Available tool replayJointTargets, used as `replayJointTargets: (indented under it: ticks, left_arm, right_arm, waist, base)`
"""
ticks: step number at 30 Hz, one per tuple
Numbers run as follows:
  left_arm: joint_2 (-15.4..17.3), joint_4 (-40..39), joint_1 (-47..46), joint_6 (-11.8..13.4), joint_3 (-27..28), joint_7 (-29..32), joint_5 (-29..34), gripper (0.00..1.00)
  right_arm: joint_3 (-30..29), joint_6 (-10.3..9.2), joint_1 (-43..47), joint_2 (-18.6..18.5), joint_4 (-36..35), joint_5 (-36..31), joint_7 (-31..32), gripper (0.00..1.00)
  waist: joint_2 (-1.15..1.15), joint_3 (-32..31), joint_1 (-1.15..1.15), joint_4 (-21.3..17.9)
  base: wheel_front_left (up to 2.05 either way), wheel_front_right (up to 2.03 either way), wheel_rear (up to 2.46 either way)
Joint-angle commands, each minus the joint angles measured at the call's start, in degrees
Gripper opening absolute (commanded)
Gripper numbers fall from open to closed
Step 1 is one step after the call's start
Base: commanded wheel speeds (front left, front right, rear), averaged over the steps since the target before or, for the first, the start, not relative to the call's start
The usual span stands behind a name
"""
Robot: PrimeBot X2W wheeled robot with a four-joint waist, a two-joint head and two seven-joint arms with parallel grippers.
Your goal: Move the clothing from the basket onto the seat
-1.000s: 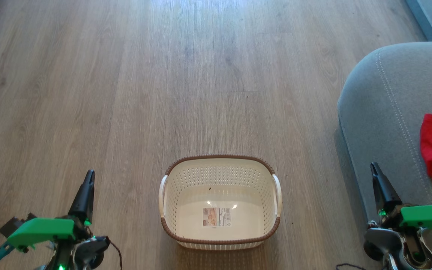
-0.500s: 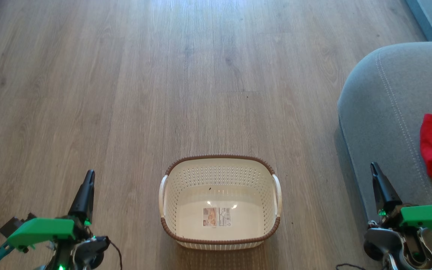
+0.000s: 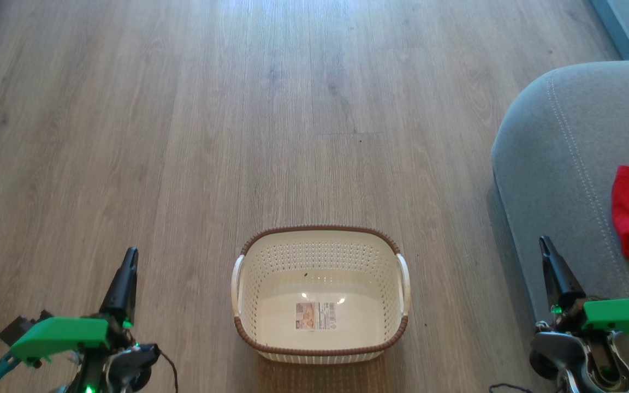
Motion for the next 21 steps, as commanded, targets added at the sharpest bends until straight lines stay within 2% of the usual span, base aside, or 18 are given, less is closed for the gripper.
replayJointTargets:
  ticks: [1, 21]
  left_arm:
    - [0.47, -1.95, -2.72, -0.09, 1.99, 0.41, -0.39, 0.0]
    - [0.47, -1.95, -2.72, -0.09, 1.99, 0.41, -0.39, 0.0]
  right_arm:
    - [1.0, 0.03, -3.19, -0.23, -2.21, 0.35, 0.33, 0.0]
    - [1.0, 0.03, -3.19, -0.23, -2.21, 0.35, 0.33, 0.0]
  waist:
    - [0.0, 0.0, 0.0, 0.0]
    - [0.0, 0.0, 0.0, 0.0]
  base:
    - [0.0, 0.0, 0.0]
    - [0.0, 0.0, 0.0]
